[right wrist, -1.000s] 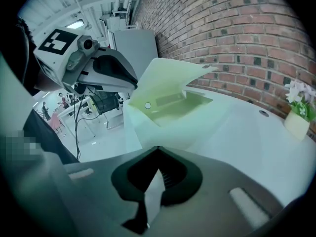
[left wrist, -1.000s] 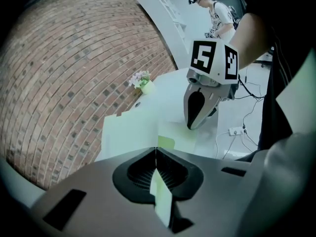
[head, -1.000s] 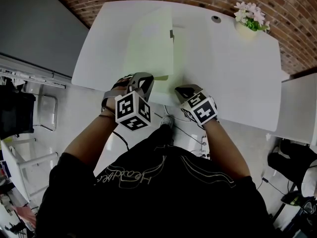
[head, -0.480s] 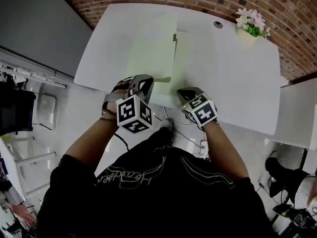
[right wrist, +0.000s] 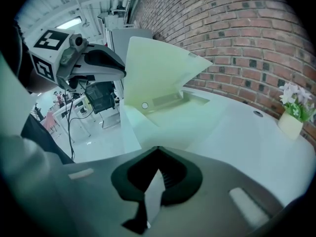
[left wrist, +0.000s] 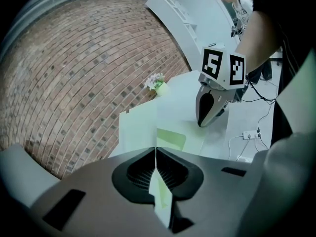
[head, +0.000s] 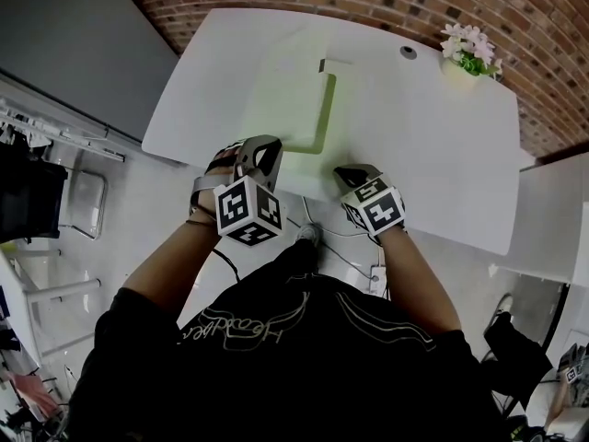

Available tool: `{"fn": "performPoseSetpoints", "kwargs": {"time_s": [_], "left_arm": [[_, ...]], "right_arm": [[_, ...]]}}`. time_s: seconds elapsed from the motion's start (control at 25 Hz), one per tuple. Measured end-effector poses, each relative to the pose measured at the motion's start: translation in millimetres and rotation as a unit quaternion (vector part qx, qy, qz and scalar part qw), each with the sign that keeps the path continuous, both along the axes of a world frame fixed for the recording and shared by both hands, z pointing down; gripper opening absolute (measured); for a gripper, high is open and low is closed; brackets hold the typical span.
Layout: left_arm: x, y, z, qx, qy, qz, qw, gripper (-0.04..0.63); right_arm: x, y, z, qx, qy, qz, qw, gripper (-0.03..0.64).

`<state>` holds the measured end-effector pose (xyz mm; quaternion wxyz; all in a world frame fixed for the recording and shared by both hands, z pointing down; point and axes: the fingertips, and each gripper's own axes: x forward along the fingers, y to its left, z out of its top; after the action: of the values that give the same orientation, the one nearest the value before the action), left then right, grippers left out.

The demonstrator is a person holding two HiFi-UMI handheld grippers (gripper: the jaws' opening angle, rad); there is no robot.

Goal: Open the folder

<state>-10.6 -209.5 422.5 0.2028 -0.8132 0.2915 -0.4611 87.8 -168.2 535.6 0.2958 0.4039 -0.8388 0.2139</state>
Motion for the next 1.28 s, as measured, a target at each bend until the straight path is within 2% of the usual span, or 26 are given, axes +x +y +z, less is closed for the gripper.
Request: {"fn": "performPoseSetpoints", "kwargs": {"time_s": [0.4, 0.56, 0.72, 1.28], "left_arm": [[-15.9, 0.9, -8.7, -0.002, 0.039, -0.044, 0.9983, 0.008], [-22.5, 4.0, -12.1, -0.015, 0.06, -0.064, 0.996, 0.008], [-30.6, 3.8, -15.8, -0.014, 0.063, -0.079, 0.9947, 0.008], [-39.9, -1.3, -24.9, -0.051, 0.104, -0.13, 0.9847, 0.008]], "right_arm": [[12.8, 5.8, 0.7, 0.004, 0.008, 0.01, 1.0, 0.003], [16.4, 10.1, 0.5, 0.006, 0.01, 0.019, 1.0, 0.003], [19.6, 12.6, -0.8, 0.009, 0.01, 0.025, 1.0, 0.003], [29.4, 18.7, -3.2, 0.021, -0.003, 0.026, 0.999, 0.003]]}}
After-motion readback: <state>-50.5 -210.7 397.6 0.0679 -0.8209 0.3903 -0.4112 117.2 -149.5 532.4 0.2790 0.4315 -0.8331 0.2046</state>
